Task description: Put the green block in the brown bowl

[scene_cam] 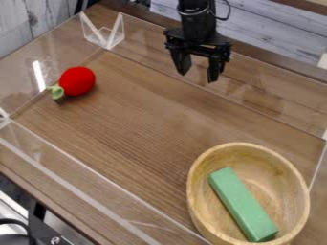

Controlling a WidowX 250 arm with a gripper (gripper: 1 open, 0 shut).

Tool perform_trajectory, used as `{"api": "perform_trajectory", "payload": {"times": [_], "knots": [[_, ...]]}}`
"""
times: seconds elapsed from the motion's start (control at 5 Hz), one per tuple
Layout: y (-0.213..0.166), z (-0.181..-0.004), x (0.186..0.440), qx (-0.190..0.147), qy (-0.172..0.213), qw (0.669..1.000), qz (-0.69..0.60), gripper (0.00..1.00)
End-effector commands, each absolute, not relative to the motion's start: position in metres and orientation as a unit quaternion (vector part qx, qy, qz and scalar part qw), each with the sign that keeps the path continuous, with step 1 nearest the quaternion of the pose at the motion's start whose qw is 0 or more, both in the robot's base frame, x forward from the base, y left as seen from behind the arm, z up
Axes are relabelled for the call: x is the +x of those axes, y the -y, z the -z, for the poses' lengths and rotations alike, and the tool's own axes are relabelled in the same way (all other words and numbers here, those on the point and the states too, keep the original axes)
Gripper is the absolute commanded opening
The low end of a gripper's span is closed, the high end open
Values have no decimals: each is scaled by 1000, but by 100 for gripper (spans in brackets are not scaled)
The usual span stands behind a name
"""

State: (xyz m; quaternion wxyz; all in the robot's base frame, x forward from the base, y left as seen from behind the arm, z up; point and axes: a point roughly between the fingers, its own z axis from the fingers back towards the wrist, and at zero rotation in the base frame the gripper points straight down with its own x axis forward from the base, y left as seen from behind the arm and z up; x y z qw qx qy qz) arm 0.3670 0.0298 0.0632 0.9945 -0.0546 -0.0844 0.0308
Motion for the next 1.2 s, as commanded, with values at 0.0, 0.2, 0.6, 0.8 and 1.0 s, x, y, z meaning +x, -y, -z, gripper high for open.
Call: {"api": "perform_trajectory", "payload": {"times": [0.0, 0.2, 0.6, 0.8, 1.0], "knots": [[-26, -82, 373, -46, 130, 990, -38, 100], [-22, -79, 373, -47, 137, 988, -46, 100], [-39, -101, 377, -51, 153, 986, -42, 100], [-35, -107, 377, -52, 157, 986, -32, 100], [-28, -109, 377, -51, 158, 986, -23, 100]]}}
